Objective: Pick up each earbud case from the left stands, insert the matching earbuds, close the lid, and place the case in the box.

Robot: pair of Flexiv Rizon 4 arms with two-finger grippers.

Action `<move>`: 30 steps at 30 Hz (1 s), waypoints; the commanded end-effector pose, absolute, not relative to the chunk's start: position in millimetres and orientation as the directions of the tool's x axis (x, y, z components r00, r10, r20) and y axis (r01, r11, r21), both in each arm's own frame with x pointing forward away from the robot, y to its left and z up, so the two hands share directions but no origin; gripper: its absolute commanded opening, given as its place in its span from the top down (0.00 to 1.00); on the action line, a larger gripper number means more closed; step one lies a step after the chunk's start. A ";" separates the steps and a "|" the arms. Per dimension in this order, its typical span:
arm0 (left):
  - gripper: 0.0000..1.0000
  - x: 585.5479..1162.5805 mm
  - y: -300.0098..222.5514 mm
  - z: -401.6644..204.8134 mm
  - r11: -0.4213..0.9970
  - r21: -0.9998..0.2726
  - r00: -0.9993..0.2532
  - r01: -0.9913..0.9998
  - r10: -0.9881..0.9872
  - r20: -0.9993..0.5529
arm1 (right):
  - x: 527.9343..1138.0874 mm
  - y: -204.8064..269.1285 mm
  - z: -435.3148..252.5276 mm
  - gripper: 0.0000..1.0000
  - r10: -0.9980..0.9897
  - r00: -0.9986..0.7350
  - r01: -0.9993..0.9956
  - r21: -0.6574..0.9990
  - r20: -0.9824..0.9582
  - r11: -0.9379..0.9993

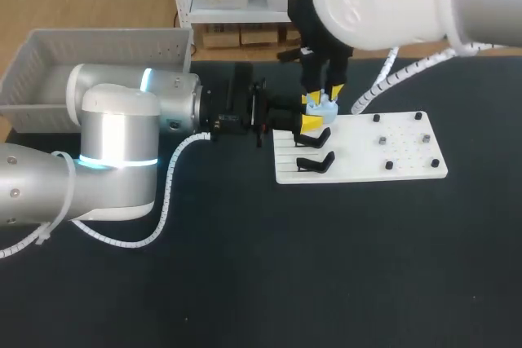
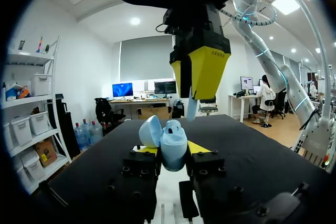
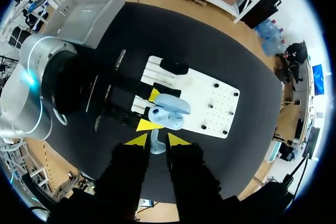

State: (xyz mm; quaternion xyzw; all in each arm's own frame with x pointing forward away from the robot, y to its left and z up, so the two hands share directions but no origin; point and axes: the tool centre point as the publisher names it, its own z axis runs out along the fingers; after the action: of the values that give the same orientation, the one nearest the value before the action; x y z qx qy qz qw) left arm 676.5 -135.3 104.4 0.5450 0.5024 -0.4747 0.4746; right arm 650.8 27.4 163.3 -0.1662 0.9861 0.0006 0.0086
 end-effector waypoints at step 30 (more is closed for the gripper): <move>1.00 675.2 -135.4 103.2 -0.039 0.044 0.048 0.998 0.094 -0.994 | 663.3 30.3 149.5 1.00 -0.291 -0.957 -0.291 -0.024 0.000 0.957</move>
State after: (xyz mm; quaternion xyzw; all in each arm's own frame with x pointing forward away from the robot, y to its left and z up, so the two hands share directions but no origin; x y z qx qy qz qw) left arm 676.5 -135.3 104.4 0.5450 0.5024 -0.4747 0.4746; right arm 663.0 30.0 150.1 -0.1474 0.9890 -0.0117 0.0020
